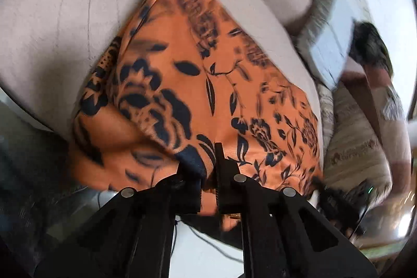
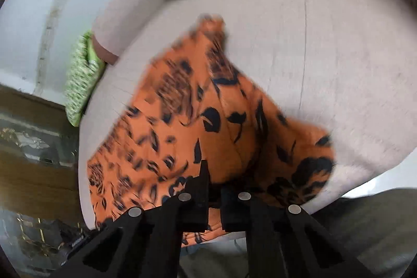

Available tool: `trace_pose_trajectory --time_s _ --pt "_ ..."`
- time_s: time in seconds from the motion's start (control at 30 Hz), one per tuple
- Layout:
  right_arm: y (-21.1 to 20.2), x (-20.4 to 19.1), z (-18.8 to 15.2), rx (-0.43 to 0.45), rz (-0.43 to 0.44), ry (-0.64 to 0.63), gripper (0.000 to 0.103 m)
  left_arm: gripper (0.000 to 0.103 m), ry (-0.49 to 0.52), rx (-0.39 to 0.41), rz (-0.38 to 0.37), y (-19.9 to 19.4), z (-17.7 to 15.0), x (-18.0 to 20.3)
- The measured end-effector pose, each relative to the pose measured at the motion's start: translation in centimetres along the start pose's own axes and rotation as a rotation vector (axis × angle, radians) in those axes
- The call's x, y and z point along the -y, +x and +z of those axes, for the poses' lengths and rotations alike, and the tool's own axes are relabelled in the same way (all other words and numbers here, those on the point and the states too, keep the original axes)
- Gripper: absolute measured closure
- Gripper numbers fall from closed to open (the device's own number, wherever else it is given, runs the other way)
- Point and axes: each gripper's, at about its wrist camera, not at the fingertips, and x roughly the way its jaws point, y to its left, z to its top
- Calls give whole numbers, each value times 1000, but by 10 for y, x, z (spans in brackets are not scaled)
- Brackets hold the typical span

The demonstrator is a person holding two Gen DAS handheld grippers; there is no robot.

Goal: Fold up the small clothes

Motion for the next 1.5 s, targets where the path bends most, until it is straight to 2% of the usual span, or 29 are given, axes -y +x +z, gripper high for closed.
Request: trace_pose_trajectory --time_s 0.1,0.17,0.2,0.3,0.4,0.47,0.57,0.6,0.63,0.67,0.7,0.73,0.8,0.9,1.0,1.1,1.17,1.3,1.43,1.5 --pt "-8 -6 -2 21 -84 -59 98 96 52 -43 72 11 -11 0" --pt "13 2 -5 -33 -134 -30 98 96 53 -67 143 33 -11 -12" --pt "21 6 -5 -58 -134 -4 98 96 21 -85 122 38 -11 -18" --pt "19 15 -2 -54 -88 34 98 92 15 -72 75 28 -6 -16" --pt "6 28 1 -30 11 99 97 78 20 -68 110 20 -5 -16" --pt "-4 31 0 -1 37 114 96 77 34 -56 111 10 -5 -17" --pt "-28 19 -6 78 -1 45 91 77 55 16 66 -16 -6 -18" --pt "-35 14 -9 106 -15 20 90 72 61 56 58 -26 -7 -17" --pt "-43 9 -13 137 -30 -7 83 67 67 101 63 -35 -8 -18" --pt "-50 2 -16 176 -49 -37 72 53 68 136 73 -43 -8 -19" --pt "-54 -8 -18 208 -61 -60 66 42 60 181 84 -52 -6 -22" --pt "-56 -12 -21 229 -62 -77 58 40 51 204 90 -55 -4 -22" --pt "-63 -27 -24 251 -43 -124 58 40 54 218 106 -58 1 -21" --pt "-54 -58 -27 188 18 -195 58 40 24 211 138 -59 15 -30" --pt "-44 -89 -33 120 98 -249 58 40 -77 192 122 -57 35 -48" --pt "-31 -124 -40 59 147 -298 58 40 -134 107 137 -48 57 -63" --pt "-18 -147 -43 20 157 -327 58 40 -177 99 74 -43 64 -73" --pt "19 -192 -51 -102 178 -381 58 40 -190 89 23 -35 63 -83" --pt "56 -236 -58 -201 160 -465 58 40 -167 19 27 -14 63 -82" --pt "75 -255 -61 -235 145 -505 58 40 -164 -52 38 1 63 -84"
